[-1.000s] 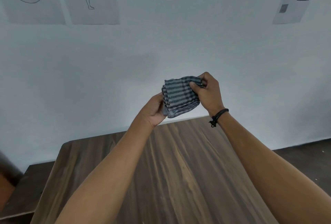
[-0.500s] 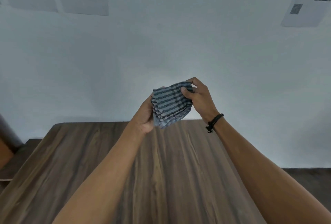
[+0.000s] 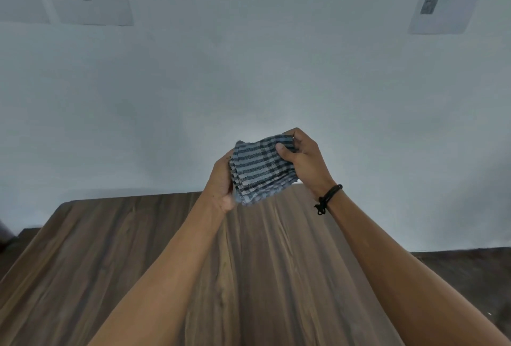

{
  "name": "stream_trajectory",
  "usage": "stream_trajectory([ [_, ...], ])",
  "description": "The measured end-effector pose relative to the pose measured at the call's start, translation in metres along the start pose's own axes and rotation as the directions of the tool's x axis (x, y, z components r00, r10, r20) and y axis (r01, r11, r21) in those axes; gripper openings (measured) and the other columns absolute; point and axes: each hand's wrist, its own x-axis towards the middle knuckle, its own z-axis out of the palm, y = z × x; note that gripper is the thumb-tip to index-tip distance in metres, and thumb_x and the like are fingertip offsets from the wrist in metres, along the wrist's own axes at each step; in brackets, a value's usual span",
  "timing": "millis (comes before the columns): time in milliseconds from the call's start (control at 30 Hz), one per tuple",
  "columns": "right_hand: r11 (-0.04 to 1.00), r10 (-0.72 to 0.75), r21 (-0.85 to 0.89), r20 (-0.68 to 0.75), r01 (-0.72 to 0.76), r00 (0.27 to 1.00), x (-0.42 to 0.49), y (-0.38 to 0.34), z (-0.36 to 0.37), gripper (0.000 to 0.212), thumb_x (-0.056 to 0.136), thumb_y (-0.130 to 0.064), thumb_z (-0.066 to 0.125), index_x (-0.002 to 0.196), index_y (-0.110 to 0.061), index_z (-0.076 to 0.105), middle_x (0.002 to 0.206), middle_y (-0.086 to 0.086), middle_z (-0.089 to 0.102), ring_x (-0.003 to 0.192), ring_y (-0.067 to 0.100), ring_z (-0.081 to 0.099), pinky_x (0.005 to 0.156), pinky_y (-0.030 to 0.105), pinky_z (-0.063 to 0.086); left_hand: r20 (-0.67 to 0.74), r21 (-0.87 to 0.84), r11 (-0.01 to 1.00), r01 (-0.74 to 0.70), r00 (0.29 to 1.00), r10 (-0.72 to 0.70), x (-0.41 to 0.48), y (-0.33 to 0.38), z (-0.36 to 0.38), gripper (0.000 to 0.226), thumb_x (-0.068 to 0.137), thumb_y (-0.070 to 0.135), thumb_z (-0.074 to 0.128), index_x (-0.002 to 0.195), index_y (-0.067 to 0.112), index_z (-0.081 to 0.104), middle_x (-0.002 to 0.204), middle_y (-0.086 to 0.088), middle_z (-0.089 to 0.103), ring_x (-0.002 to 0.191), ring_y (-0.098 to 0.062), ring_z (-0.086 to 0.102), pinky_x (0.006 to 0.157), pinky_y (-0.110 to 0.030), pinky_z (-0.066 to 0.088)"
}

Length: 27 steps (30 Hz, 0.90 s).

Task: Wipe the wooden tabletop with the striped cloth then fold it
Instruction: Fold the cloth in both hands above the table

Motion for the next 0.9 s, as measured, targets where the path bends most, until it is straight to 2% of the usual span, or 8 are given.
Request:
stream_trajectory([
  [100,0.999,0.016,0.029,0.042,-0.017,0.999,0.001,0.003,-0.013,0.012,0.099,-0.007,0.063,0.103,0.003,0.059,0.106,0.025,0.07,0.091,0.023,0.068,0.086,0.041,0.058,-0.063,-0.002,0.999,-0.033,0.997,0.033,0.007,-0.005,0.003,0.053,0.094,0.03,0.066,0.137,0.003,0.053,0.14,-0.019,0.056,0.128,-0.034,0.055,0.111,-0.049,0.041],
  [167,0.999,0.015,0.043,0.091,-0.019,0.996,0.001,0.005,-0.023,0.006,0.099,-0.007,0.063,0.101,-0.003,0.059,0.102,0.023,0.07,0.09,0.021,0.068,0.081,0.035,0.059,-0.082,0.028,0.998,-0.054,0.995,0.056,0.01,-0.013,0.005,0.032,0.097,0.027,0.061,0.12,0.006,0.065,0.13,-0.016,0.063,0.121,-0.032,0.06,0.108,-0.047,0.043],
  [333,0.997,0.005,0.075,0.186,-0.019,0.983,-0.002,0.014,-0.062,0.006,0.098,-0.008,0.064,0.1,-0.004,0.06,0.097,0.01,0.07,0.088,0.016,0.068,0.078,0.028,0.058,-0.113,0.137,0.972,-0.192,0.972,0.207,0.016,-0.045,0.031,0.022,0.093,0.024,0.058,0.081,0.014,0.074,0.102,-0.008,0.071,0.099,-0.026,0.066,0.096,-0.043,0.048],
  [433,0.996,0.003,0.084,0.237,-0.023,0.972,-0.006,0.022,-0.095,0.006,0.098,-0.007,0.065,0.099,-0.005,0.059,0.099,0.013,0.069,0.09,0.019,0.067,0.08,0.03,0.057,-0.165,0.12,0.964,-0.237,0.953,0.254,0.029,-0.071,0.047,0.011,0.086,0.024,0.065,0.085,0.013,0.066,0.097,-0.01,0.064,0.098,-0.028,0.059,0.098,-0.05,0.046],
  [533,0.996,0.024,0.082,0.265,-0.047,0.964,-0.011,0.032,-0.127,0.007,0.098,-0.007,0.064,0.101,-0.003,0.059,0.101,0.02,0.069,0.09,0.022,0.067,0.082,0.036,0.058,-0.283,0.232,0.941,-0.245,0.909,0.307,0.044,-0.101,0.065,0.009,0.086,0.019,0.065,0.087,0.011,0.068,0.099,-0.015,0.066,0.102,-0.032,0.059,0.103,-0.058,0.043],
  [667,0.995,0.038,0.08,0.27,-0.062,0.962,-0.014,0.042,-0.168,0.014,0.098,-0.007,0.064,0.106,0.003,0.058,0.11,0.028,0.068,0.093,0.025,0.068,0.086,0.042,0.057,-0.247,0.205,0.936,-0.285,0.91,0.332,0.052,-0.132,0.082,0.009,0.084,0.017,0.067,0.092,0.013,0.071,0.1,-0.01,0.069,0.103,-0.03,0.061,0.102,-0.052,0.045],
  [800,0.994,0.052,0.076,0.247,-0.073,0.968,-0.013,0.052,-0.198,0.011,0.098,-0.008,0.065,0.104,-0.001,0.059,0.11,0.028,0.069,0.093,0.026,0.068,0.087,0.044,0.057,-0.162,0.244,0.933,-0.264,0.938,0.307,0.062,-0.146,0.084,0.035,0.066,0.023,0.085,0.099,0.014,0.073,0.098,-0.005,0.071,0.086,-0.02,0.065,0.071,-0.033,0.057],
  [900,0.995,0.065,0.055,0.282,-0.083,0.957,-0.011,0.057,-0.213,0.012,0.098,-0.011,0.066,0.103,-0.002,0.059,0.11,0.027,0.069,0.094,0.027,0.068,0.089,0.048,0.056,-0.181,0.259,0.948,-0.185,0.955,0.236,0.079,-0.153,0.09,0.025,0.07,0.019,0.078,0.093,0.012,0.075,0.096,-0.007,0.071,0.089,-0.023,0.065,0.083,-0.038,0.055],
])
